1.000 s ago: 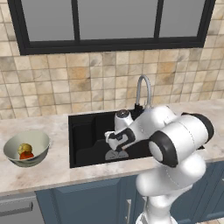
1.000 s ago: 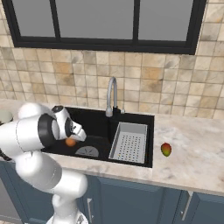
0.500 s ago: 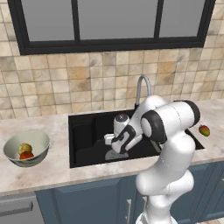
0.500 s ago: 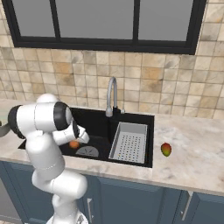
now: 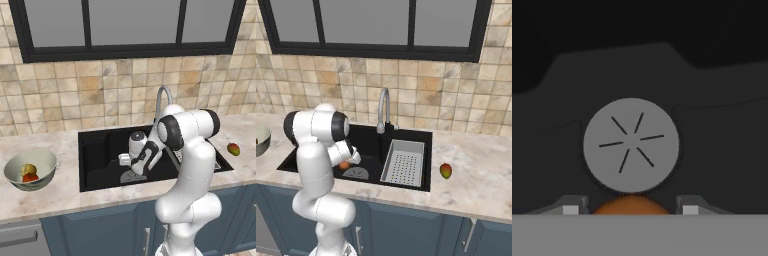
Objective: There is a mixed pile of frozen fruits and vegetables on the counter. Locate all the frozen vegetables and place the items in a bowl on the counter. Take all the frozen fruits and defrost them in a running sink.
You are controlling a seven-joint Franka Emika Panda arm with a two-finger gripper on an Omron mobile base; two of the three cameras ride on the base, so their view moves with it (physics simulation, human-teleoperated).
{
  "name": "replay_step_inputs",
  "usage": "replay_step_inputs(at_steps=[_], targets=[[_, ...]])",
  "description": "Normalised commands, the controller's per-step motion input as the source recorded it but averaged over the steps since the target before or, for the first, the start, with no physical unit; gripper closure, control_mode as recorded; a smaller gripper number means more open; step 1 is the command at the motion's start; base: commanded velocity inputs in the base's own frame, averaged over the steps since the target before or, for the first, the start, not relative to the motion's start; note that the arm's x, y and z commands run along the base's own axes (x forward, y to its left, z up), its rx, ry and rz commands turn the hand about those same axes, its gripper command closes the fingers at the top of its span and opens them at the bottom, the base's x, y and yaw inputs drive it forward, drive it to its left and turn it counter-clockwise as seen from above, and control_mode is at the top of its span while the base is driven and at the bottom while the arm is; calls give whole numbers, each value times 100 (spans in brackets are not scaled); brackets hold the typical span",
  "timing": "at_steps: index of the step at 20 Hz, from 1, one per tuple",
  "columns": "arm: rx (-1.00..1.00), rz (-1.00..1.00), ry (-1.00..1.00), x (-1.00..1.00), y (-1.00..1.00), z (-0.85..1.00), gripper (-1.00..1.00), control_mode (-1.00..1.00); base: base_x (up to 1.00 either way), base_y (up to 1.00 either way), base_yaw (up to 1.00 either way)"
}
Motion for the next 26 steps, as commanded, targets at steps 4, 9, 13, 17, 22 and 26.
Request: replay_step_inputs(at_steps=[4, 9, 13, 17, 22, 26], targets=[[0, 0, 0, 39, 0, -42, 100, -100, 0, 0, 0], [-1, 0, 0, 38, 0, -39, 100, -100, 0, 0, 0], [-2, 0, 0, 35, 0, -34, 100, -100, 0, 0, 0], [-2, -1, 0, 36, 0, -38, 100, -100, 0, 0, 0], [-1, -1, 0, 35, 0, -34, -100, -100, 0, 0, 0], [0, -1, 0, 32, 0, -31, -100, -100, 0, 0, 0]])
